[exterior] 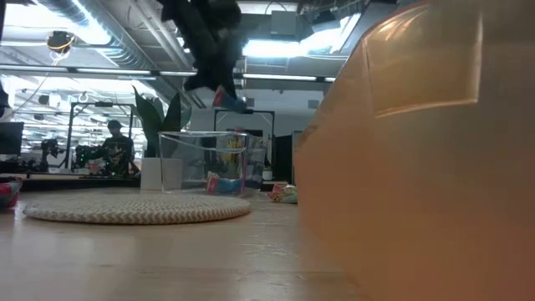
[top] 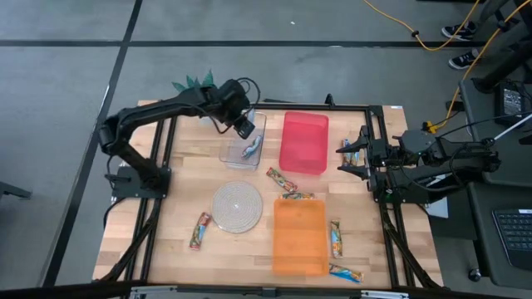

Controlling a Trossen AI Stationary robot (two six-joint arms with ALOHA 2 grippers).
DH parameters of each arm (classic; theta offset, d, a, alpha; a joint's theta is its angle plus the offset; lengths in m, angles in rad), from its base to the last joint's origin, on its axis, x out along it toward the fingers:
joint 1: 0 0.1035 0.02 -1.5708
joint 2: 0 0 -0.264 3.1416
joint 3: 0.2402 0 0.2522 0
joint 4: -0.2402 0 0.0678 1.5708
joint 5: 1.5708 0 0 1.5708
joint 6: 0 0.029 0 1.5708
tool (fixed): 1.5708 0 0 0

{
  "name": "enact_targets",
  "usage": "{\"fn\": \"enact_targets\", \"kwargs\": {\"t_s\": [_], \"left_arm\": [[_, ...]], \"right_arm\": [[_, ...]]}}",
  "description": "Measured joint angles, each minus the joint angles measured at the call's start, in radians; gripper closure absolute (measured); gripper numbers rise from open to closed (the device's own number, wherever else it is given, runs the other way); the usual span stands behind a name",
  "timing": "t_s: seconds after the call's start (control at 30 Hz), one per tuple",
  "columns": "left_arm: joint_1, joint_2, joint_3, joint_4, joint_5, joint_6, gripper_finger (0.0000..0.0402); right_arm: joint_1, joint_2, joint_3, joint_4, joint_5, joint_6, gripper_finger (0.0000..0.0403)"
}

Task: Pick and place Granola Bars by type
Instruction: Put the red granola bar into the transparent bin

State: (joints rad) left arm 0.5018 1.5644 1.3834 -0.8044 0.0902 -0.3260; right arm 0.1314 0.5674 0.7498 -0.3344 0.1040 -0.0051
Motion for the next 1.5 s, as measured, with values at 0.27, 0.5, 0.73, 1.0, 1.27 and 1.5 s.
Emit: {"fn": "enact_targets", "kwargs": {"t_s": [0.27, 0.5, 0.73, 1.0, 1.27, 1.5], "left_arm": [[0.000, 0.138, 0.000, -0.018, 0.000, 0.000, 0.0373], [0.000, 0.229, 0.000, -0.021, -0.009, 0.018, 0.0358], [0.000, 0.239, 0.000, -0.023, -0.055, 0.017, 0.0335], [-0.009, 0.185, 0.000, -0.033, 0.004, -0.003, 0.0311], [-0.097, 0.047, 0.000, -0.038, 0.018, -0.045, 0.0309], [-0.224, -0.120, 0.000, -0.057, 0.001, -0.139, 0.0309]], "right_arm": [[0.000, 0.000, 0.000, -0.014, 0.000, 0.000, 0.0162], [0.000, 0.000, 0.000, -0.064, 0.000, 0.003, 0.0162], [0.000, 0.000, 0.000, -0.064, 0.000, 0.004, 0.0162], [0.000, 0.000, 0.000, -0.062, 0.000, 0.002, 0.0162], [0.000, 0.000, 0.000, -0.060, 0.000, -0.001, 0.0162], [0.000, 0.000, 0.000, -0.058, 0.000, -0.003, 0.0162]]}}
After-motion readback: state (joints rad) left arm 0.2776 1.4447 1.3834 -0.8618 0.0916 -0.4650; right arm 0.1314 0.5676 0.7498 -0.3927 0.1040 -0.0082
